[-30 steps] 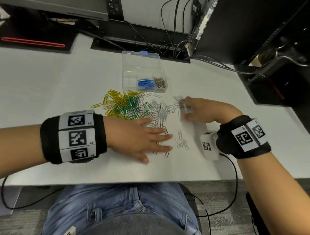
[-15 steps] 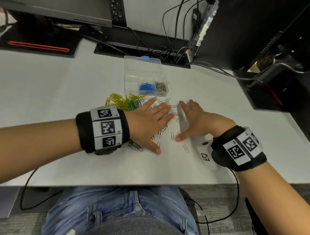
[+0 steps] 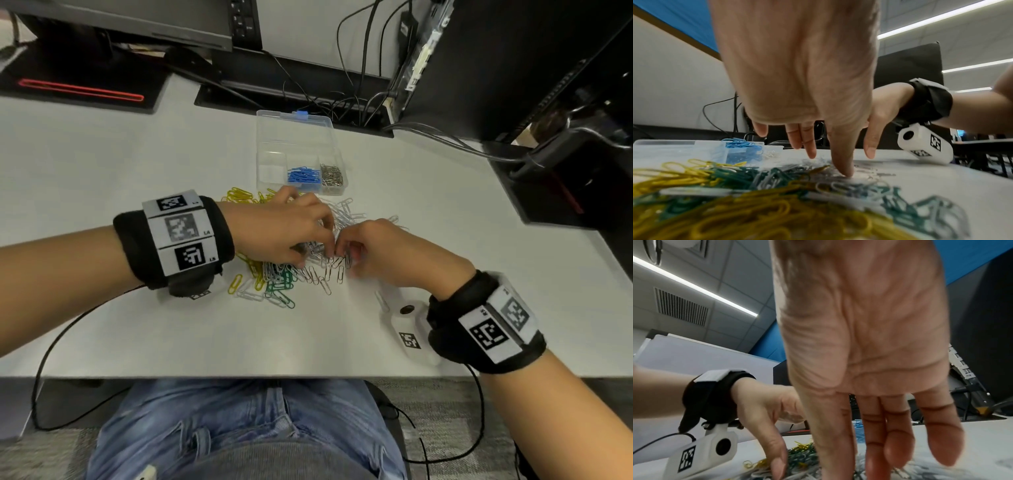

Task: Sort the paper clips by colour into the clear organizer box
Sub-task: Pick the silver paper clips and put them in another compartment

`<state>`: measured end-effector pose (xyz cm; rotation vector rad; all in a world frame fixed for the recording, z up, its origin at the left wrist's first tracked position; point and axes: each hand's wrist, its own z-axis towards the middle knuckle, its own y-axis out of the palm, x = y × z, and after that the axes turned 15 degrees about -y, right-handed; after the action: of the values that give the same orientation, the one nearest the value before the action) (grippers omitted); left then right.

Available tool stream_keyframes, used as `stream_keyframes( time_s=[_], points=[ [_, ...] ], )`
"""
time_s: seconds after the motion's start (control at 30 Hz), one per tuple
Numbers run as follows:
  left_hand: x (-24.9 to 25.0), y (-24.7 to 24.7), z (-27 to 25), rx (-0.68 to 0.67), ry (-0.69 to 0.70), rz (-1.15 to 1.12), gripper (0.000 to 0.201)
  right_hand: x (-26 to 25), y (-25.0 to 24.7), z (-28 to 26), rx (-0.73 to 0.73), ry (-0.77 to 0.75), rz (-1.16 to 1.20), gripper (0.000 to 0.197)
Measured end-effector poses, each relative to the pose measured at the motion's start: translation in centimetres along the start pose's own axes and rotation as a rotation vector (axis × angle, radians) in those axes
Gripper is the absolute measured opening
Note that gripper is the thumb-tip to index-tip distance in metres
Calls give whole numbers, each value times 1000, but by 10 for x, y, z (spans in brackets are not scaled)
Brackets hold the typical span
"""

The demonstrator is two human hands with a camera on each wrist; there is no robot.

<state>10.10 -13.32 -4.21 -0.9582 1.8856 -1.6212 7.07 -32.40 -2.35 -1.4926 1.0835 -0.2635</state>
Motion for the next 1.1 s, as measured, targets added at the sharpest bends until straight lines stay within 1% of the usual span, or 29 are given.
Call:
stream_keyframes(
  time_s=[0.1,0.17,0.23,0.37,0.47,0.53,0.57,0.67,0.77,0.9,1.03,1.1],
  points=[
    [-6,1,0,46,-49,73,33,3,0,-2,-50,17,-1,27],
    [-11,-3,1,91,-103,135,29,6,0,0,-32,27,-2,28],
    [-13,-7,1,122,-137,132,24,7,-1,3,-26,32,-10,28],
    [-4,-9,-1,186,-65,27,17,13,-4,4,-41,63,-31,23],
    [5,-5,-1,108,-10,-15,21,18,-8,3,-8,75,-109,19],
    [10,-2,1,66,9,2,24,16,-10,5,44,31,-109,18],
    [11,-1,2,54,17,16,24,14,-9,6,48,-7,-84,18],
    [13,2,5,12,32,34,21,6,-2,7,-18,-107,-32,25],
    [13,3,5,2,34,58,15,7,5,10,-51,-149,-43,32],
    [11,4,5,-17,6,52,6,9,8,17,-73,-137,-91,27],
    [10,4,7,-65,-17,69,5,9,7,21,-69,-108,-33,18],
    [10,3,8,-84,-16,81,6,10,7,23,-94,-87,-44,22]
  ],
)
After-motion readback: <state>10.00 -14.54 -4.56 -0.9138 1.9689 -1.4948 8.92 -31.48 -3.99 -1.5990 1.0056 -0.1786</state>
